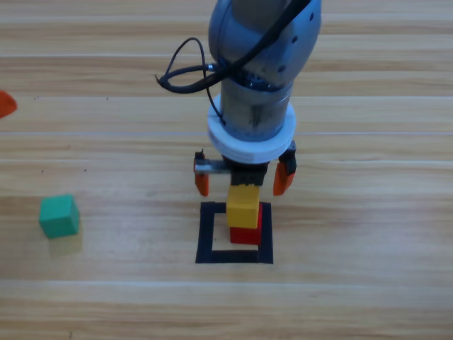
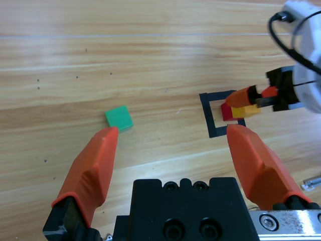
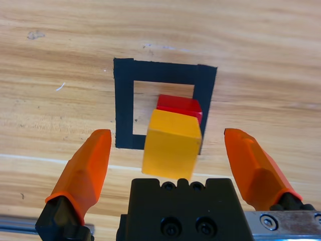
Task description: Stack the blocks in the rectangular block: red at the bottom, yellow in the middle, green on top
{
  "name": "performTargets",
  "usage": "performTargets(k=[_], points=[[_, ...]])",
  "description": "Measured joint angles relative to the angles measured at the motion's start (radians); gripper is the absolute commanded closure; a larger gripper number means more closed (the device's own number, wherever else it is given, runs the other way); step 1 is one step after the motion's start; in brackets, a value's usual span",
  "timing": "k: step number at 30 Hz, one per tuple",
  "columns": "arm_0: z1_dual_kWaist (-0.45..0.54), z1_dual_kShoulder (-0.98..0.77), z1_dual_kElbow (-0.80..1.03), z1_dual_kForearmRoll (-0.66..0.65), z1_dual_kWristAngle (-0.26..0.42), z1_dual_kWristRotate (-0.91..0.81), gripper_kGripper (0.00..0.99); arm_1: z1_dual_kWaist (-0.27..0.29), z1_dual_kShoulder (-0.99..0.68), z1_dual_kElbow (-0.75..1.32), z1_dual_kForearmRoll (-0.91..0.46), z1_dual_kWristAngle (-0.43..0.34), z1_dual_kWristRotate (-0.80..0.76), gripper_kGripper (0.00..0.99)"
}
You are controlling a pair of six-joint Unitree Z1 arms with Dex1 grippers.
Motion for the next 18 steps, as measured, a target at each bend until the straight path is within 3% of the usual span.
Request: performTargets(k=[3, 6, 11, 13, 18], points=[[0.026, 0.093, -0.023, 0.000, -0.020, -0.054, 0.056, 0.002, -0.090, 0.034, 0.000, -0.043, -0.044, 0.000], [0.085, 0.226, -0.066, 0.000, -0.105, -0.092, 0.056, 0.004, -0.266, 0.159, -0.055, -0.062, -0.117, 0.000], [0.181, 0.407, -0.078, -0.002, -0.198, -0.122, 0.056, -0.003, -0.690, 0.847, -0.600, -0.023, -0.267, 0.000], [0.226, 0.458, -0.079, -0.002, -0.230, -0.122, 0.056, -0.004, -0.816, 1.003, -0.680, -0.023, -0.333, 0.000], [0.314, 0.586, -0.124, -0.001, -0.249, -0.112, 0.054, -0.011, -1.024, 1.169, -0.759, -0.034, -0.434, 0.000]])
